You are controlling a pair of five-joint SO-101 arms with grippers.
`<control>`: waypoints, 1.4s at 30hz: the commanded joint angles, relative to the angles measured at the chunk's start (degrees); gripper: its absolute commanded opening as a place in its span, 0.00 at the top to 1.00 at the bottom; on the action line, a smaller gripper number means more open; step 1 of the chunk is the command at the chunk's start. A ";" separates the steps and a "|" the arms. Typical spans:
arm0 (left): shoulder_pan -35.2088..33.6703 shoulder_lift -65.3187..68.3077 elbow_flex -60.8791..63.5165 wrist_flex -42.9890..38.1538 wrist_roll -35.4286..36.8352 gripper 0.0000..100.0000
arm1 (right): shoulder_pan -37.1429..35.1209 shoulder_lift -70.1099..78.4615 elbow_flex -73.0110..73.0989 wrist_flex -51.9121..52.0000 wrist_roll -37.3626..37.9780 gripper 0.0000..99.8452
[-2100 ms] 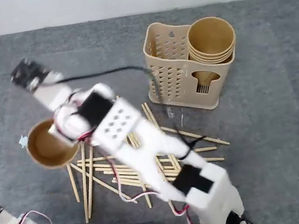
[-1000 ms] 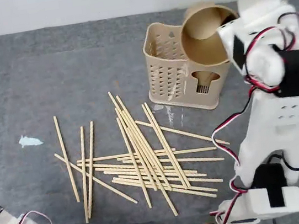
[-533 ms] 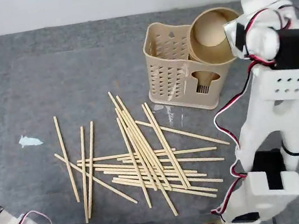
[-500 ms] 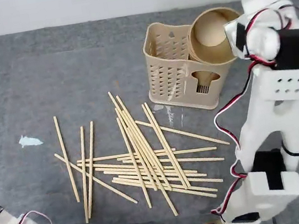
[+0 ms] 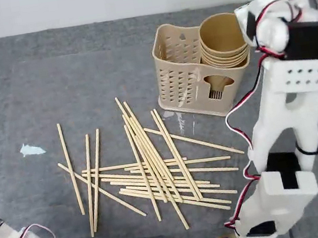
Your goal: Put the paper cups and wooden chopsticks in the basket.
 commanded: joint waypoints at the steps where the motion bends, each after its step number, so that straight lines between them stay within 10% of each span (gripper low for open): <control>1: -0.44 -0.79 -0.31 -0.70 -0.35 0.98 | -1.01 -1.36 -2.55 1.98 -2.46 0.78; 13: 0.79 -0.97 -0.92 -9.67 -0.09 0.98 | -5.14 -15.69 7.65 13.67 -4.75 0.78; 30: 27.43 -0.62 -19.03 -0.09 -8.18 0.98 | -5.49 -46.02 59.25 11.91 -10.37 0.78; 42: 31.65 -0.70 -16.13 4.48 -8.26 0.98 | -26.68 -49.10 84.04 -9.80 -21.36 0.78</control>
